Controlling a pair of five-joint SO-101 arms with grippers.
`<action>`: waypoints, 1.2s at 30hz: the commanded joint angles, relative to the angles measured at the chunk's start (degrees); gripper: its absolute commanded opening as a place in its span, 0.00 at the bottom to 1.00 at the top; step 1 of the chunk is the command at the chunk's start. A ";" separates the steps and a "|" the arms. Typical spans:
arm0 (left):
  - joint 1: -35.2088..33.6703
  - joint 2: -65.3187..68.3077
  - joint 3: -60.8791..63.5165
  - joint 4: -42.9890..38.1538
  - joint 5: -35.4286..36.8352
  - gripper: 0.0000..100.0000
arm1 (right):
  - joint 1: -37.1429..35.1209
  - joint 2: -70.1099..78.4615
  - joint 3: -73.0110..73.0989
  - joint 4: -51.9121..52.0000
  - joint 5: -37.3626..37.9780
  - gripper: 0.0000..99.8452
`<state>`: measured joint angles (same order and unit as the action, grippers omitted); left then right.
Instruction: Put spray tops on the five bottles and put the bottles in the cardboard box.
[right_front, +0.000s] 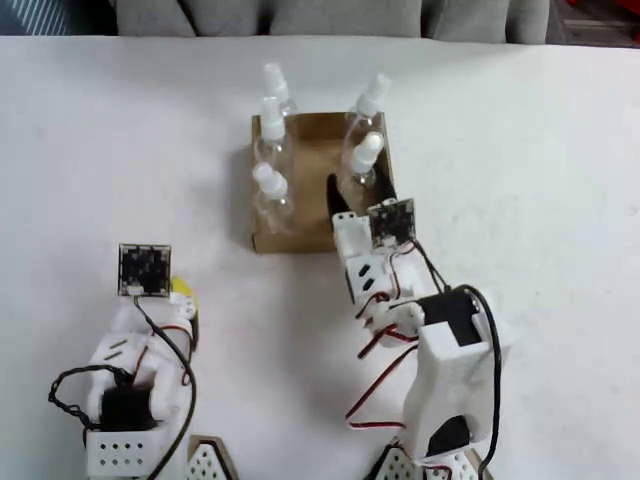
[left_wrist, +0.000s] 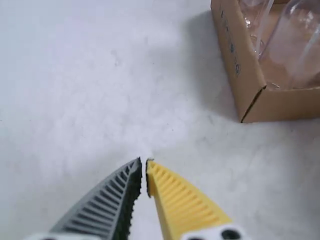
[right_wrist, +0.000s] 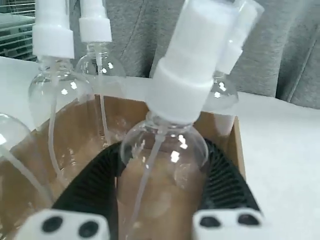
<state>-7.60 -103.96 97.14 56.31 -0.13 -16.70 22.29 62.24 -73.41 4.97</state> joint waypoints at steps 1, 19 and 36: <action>0.40 0.04 -0.09 -0.09 -2.55 0.03 | -1.27 1.01 0.79 -0.13 1.49 0.02; 0.40 0.04 -0.09 0.09 -6.15 0.02 | -1.27 1.27 0.79 0.13 1.49 0.02; 0.40 0.04 -0.09 0.09 -6.15 0.02 | -1.36 1.71 1.23 0.31 1.49 0.24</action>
<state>-7.60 -103.96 97.14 56.31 -5.93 -17.58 23.87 62.86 -72.97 5.67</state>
